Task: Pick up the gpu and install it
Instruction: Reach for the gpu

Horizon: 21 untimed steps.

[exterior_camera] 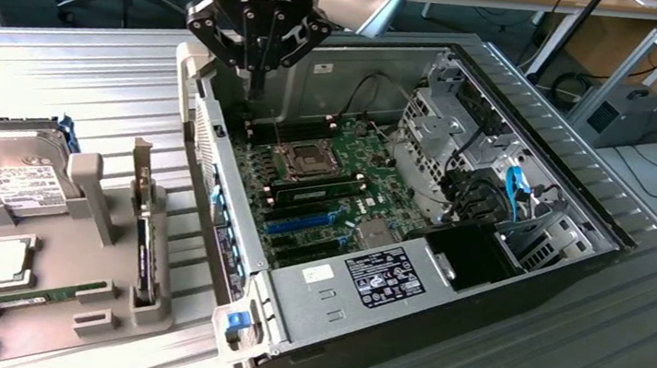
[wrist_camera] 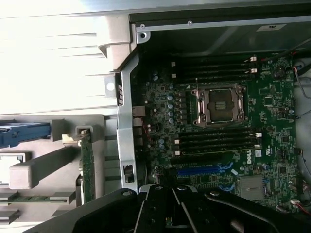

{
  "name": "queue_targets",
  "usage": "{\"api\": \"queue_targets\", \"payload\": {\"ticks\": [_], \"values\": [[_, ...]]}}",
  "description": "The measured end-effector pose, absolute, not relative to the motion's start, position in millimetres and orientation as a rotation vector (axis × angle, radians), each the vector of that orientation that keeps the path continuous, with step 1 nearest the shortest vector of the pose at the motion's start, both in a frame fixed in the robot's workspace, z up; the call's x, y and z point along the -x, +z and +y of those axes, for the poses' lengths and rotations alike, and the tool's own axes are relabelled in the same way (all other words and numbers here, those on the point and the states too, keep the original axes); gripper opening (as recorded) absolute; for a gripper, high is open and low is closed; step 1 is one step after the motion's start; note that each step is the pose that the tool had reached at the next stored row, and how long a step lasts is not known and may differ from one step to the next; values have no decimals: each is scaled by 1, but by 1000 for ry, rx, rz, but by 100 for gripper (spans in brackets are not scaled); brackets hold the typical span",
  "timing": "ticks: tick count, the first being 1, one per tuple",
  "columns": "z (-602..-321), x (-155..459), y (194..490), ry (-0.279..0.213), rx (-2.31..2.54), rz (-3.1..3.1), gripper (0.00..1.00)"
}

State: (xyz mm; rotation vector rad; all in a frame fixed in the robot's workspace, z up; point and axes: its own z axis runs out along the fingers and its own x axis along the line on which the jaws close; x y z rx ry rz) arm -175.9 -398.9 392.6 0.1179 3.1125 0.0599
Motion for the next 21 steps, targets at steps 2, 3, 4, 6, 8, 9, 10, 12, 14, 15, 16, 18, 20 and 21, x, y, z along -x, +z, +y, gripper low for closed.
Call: {"api": "queue_targets", "payload": {"ticks": [2,3,4,6,8,9,10,12,14,15,16,18,20,21], "values": [[-399,176,393,60,-118,3112,11],[-399,177,393,60,-118,3113,11],[-399,177,393,59,-118,3112,11],[-399,178,393,59,-118,3112,11],[-399,179,393,59,-118,3112,11],[-399,180,393,59,-118,3112,11],[-399,180,393,59,-118,3112,11],[-399,181,393,59,-118,3112,11],[-399,181,393,59,-118,3112,11],[-399,182,392,59,-118,3113,11],[-399,182,392,59,-118,3112,11],[-399,183,392,59,-118,3112,11],[-399,184,392,59,-118,3112,11],[-399,184,392,59,-118,3112,11]]}}
